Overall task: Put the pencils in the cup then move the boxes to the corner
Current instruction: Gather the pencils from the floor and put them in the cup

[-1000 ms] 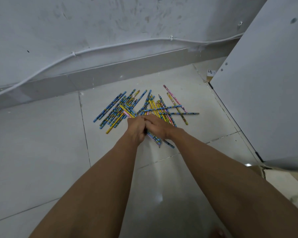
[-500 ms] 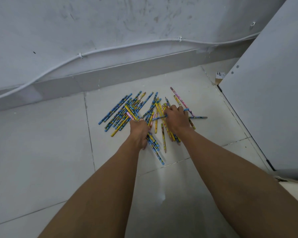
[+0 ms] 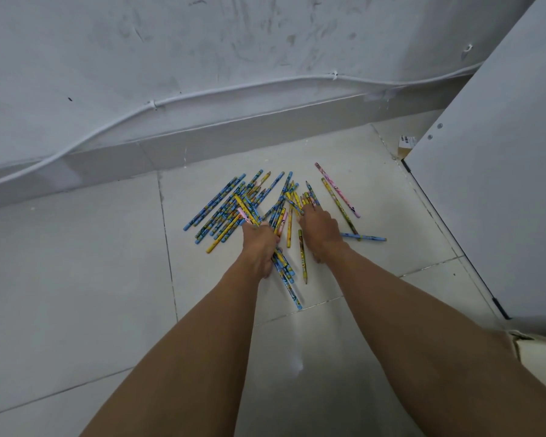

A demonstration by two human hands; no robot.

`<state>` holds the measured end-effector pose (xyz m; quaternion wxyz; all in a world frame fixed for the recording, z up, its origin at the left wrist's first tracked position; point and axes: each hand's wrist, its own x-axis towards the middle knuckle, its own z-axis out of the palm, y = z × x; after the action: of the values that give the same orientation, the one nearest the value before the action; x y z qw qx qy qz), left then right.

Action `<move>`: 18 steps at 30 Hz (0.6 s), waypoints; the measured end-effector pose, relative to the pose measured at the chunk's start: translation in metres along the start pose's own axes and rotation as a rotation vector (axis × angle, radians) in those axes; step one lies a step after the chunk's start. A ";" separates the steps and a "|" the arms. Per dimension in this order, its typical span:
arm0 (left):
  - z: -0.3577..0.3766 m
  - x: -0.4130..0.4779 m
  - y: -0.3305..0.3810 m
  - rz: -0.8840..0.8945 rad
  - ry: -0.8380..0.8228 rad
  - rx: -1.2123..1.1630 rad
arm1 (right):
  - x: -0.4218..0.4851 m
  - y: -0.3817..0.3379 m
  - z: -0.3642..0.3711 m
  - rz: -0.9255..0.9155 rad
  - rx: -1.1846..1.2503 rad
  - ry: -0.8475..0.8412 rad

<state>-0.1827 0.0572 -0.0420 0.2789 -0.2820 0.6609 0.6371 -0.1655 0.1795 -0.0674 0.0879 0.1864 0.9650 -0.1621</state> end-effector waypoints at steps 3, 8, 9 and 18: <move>-0.001 -0.001 0.000 0.005 -0.009 0.017 | -0.001 -0.003 0.002 0.024 0.115 -0.046; -0.001 0.000 0.001 0.002 -0.009 0.015 | -0.004 -0.010 -0.001 0.064 0.208 -0.068; -0.002 -0.002 0.001 0.003 -0.012 0.017 | -0.005 -0.011 -0.002 0.067 0.223 -0.078; -0.001 -0.010 0.005 0.084 -0.002 0.041 | -0.033 -0.009 -0.022 0.043 0.552 -0.231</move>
<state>-0.1798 0.0560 -0.0316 0.2584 -0.2478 0.6846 0.6350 -0.1410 0.1682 -0.0364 0.1467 0.2040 0.8638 -0.4367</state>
